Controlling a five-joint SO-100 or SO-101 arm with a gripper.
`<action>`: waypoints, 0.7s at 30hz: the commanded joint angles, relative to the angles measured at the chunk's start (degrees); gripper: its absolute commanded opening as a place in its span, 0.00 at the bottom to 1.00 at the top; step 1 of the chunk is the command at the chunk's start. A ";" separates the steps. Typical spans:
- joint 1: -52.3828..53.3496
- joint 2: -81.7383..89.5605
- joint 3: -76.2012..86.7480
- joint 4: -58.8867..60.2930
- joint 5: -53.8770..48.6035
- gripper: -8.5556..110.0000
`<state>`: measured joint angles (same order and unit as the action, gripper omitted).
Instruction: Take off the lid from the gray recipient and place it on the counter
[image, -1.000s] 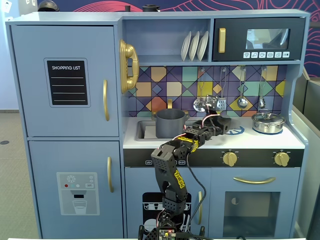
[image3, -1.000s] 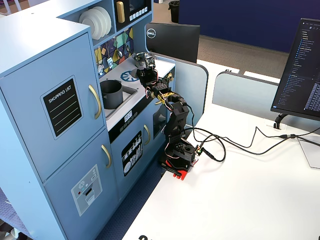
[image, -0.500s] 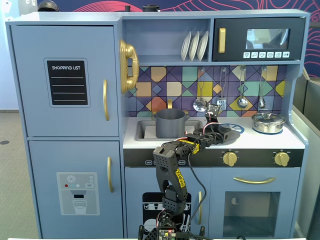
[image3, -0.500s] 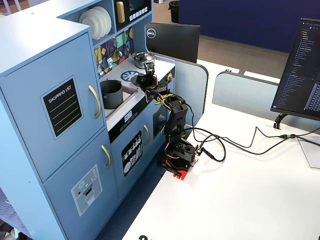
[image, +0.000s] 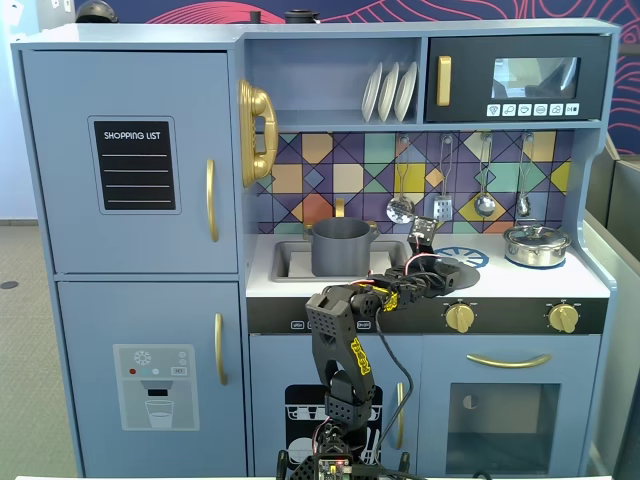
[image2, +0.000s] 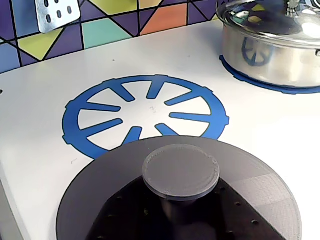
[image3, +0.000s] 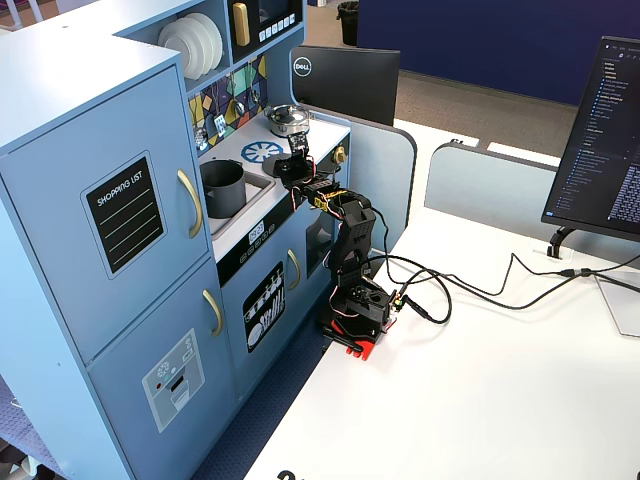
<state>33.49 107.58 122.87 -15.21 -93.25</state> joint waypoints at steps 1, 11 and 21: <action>0.35 1.23 0.09 -1.32 -1.67 0.17; 2.20 3.43 1.23 -2.81 -2.81 0.30; 3.69 6.68 2.02 -2.90 0.35 0.30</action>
<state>36.65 110.57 125.24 -16.79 -94.04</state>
